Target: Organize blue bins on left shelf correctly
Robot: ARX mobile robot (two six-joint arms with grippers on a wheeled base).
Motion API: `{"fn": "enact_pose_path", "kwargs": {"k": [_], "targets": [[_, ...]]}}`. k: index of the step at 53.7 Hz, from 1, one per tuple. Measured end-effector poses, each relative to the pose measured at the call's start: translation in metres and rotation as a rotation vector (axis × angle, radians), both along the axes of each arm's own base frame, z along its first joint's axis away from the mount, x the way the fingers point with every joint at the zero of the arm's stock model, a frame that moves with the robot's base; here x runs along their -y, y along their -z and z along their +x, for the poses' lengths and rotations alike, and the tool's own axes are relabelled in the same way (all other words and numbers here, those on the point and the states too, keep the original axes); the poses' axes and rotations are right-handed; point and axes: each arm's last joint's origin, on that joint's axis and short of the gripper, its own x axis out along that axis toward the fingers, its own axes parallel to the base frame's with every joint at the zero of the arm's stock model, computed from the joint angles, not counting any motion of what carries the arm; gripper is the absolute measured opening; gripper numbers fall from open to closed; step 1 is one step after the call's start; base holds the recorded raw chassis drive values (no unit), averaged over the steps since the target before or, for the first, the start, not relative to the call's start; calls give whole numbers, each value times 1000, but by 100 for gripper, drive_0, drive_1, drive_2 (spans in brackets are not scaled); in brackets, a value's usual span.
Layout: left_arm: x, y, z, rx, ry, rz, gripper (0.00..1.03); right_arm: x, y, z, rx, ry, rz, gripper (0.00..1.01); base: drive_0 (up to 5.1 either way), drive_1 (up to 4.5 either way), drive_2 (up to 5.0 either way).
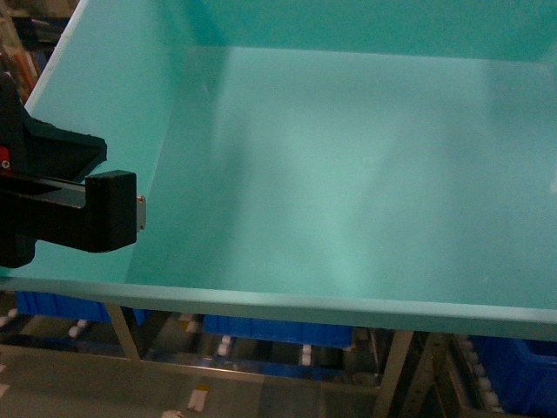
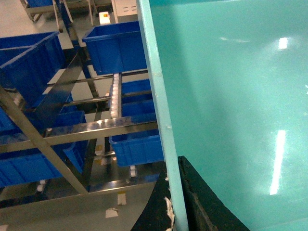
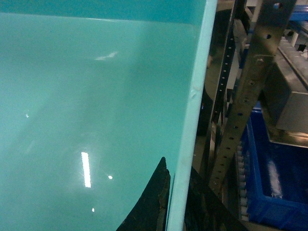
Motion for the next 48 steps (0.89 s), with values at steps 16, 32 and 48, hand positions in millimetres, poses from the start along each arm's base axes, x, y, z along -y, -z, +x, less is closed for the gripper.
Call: {"fn": "enact_pose_path", "kwargs": {"k": [16,32,48], "targets": [[0,0,0,-2,0,1,2,0,0,0,-2,0,0,7,-478,365,106],[0,0,0,0,0,1,2,0,0,0,0,0,0,7,-387,281,102],[0,0,0,-1,1,2,2,-1,1,1,0,-3,-4,7,0,0,0]]}}
